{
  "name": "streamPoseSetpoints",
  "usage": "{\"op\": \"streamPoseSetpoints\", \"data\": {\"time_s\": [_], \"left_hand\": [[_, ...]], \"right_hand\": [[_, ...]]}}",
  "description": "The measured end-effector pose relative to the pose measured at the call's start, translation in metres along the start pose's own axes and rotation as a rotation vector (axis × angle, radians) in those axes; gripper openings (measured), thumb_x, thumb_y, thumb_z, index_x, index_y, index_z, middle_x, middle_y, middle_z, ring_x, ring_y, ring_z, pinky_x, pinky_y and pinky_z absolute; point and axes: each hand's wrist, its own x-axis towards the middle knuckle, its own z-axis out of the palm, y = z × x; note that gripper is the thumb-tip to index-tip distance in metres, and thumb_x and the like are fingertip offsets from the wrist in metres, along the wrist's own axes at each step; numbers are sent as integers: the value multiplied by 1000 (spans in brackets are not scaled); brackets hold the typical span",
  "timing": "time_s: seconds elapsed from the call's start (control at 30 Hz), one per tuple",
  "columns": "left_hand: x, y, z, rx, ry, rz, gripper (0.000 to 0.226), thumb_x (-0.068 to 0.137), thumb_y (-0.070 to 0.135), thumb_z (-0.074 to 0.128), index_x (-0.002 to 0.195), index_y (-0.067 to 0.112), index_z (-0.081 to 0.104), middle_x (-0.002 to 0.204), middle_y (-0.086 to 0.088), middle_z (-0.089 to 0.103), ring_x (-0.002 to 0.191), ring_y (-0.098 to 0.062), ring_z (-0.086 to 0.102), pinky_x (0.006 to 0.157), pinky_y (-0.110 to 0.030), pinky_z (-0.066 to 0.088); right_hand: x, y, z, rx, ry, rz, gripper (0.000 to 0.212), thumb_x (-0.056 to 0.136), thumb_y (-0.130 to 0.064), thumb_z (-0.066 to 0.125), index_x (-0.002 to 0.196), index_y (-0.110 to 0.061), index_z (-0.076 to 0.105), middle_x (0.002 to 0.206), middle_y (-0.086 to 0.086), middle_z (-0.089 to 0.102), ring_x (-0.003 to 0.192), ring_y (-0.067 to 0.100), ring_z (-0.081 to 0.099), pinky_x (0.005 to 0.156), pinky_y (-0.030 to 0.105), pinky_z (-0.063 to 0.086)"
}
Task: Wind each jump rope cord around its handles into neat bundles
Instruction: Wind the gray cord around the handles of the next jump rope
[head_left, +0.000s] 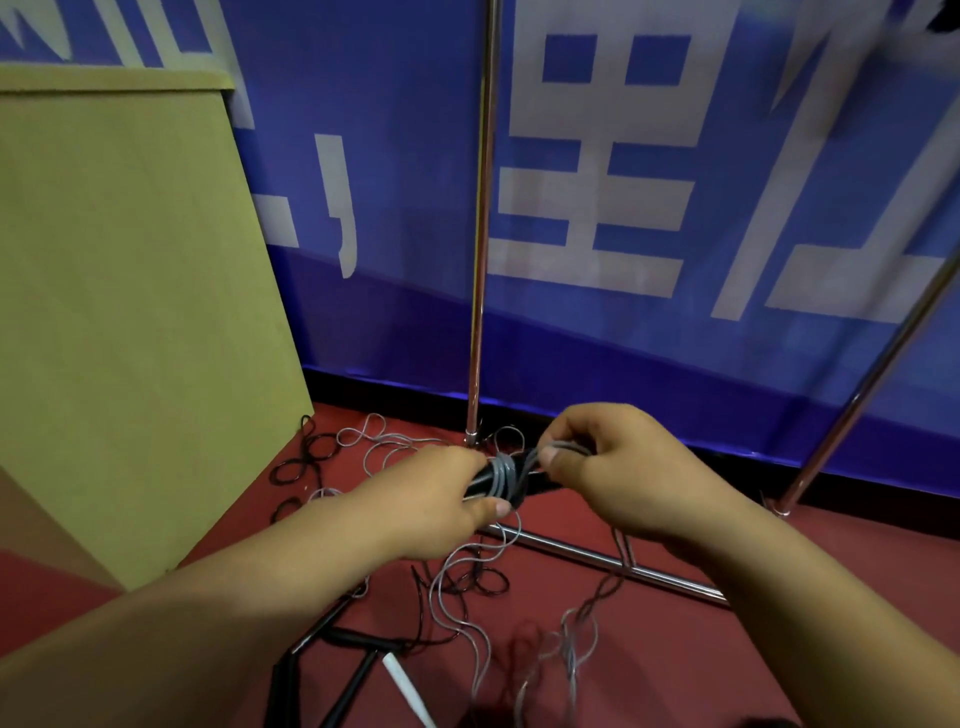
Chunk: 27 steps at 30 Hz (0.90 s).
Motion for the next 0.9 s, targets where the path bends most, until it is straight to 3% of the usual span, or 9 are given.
{"op": "streamPoseSetpoints", "data": {"time_s": [0.1, 0.27, 0.37, 0.43, 0.53, 0.63, 0.73, 0.83, 0.9], "left_hand": [[-5, 7, 0, 26, -90, 112, 22, 93, 48, 60, 84, 32, 49, 78, 11, 54, 73, -10, 55, 64, -27, 41], [-12, 11, -6, 81, -92, 228, 29, 94, 52, 57, 90, 24, 51, 74, 10, 51, 67, -10, 51, 62, -29, 36], [-17, 15, -10, 71, -77, 272, 29, 94, 51, 58, 85, 26, 48, 70, 10, 51, 62, -5, 49, 57, -29, 34], [-21, 17, -13, 90, -64, 296, 29, 95, 51, 57, 83, 26, 46, 66, 10, 48, 58, -5, 47, 53, -26, 31], [-29, 20, -18, 128, -8, 325, 33, 94, 54, 55, 79, 29, 40, 61, 10, 42, 54, -5, 43, 51, -26, 28], [-35, 23, -21, 132, 69, 375, 38, 93, 58, 54, 73, 34, 33, 61, 10, 41, 55, -8, 42, 56, -32, 29], [-38, 23, -21, 124, 116, 418, 37, 92, 58, 53, 75, 32, 33, 58, 9, 41, 54, -9, 41, 55, -32, 27], [-41, 23, -21, 100, 171, 480, 37, 92, 58, 54, 79, 29, 34, 56, 10, 40, 53, -8, 40, 55, -32, 27], [-43, 24, -22, 65, 207, 504, 34, 91, 57, 54, 80, 31, 36, 57, 12, 39, 53, -7, 41, 53, -29, 26]], "right_hand": [[1, 5, 3, -22, 28, -61, 11, 92, -24, 63, 82, -25, 67, 77, -8, 67, 70, 4, 59, 65, 21, 45], [4, 11, 4, -59, 128, -90, 9, 91, -25, 66, 84, -28, 71, 75, -14, 68, 73, -4, 60, 62, 9, 42], [9, 14, 3, -8, 138, -74, 6, 87, -27, 72, 82, -29, 72, 75, -12, 71, 76, 1, 65, 72, 23, 52], [11, 15, 3, 27, 113, -72, 4, 85, -27, 75, 82, -28, 73, 76, -10, 72, 74, 3, 66, 74, 29, 55], [11, 10, -2, 205, 46, -66, 7, 81, -24, 79, 83, -20, 73, 72, -3, 69, 62, 7, 60, 62, 25, 51], [15, 9, -14, 465, -58, -8, 27, 63, -31, 85, 82, -15, 73, 70, 9, 61, 61, 19, 52, 57, 29, 44], [20, 12, -18, 567, -184, 21, 45, 49, -42, 92, 83, -17, 75, 75, 16, 53, 71, 28, 41, 59, 31, 37], [23, 16, -18, 620, -291, 25, 57, 41, -50, 96, 82, -17, 75, 78, 12, 62, 70, 27, 50, 64, 33, 43], [24, 16, -17, 655, -321, 37, 57, 46, -50, 94, 84, -13, 72, 76, 6, 67, 67, 19, 61, 62, 29, 51]]}}
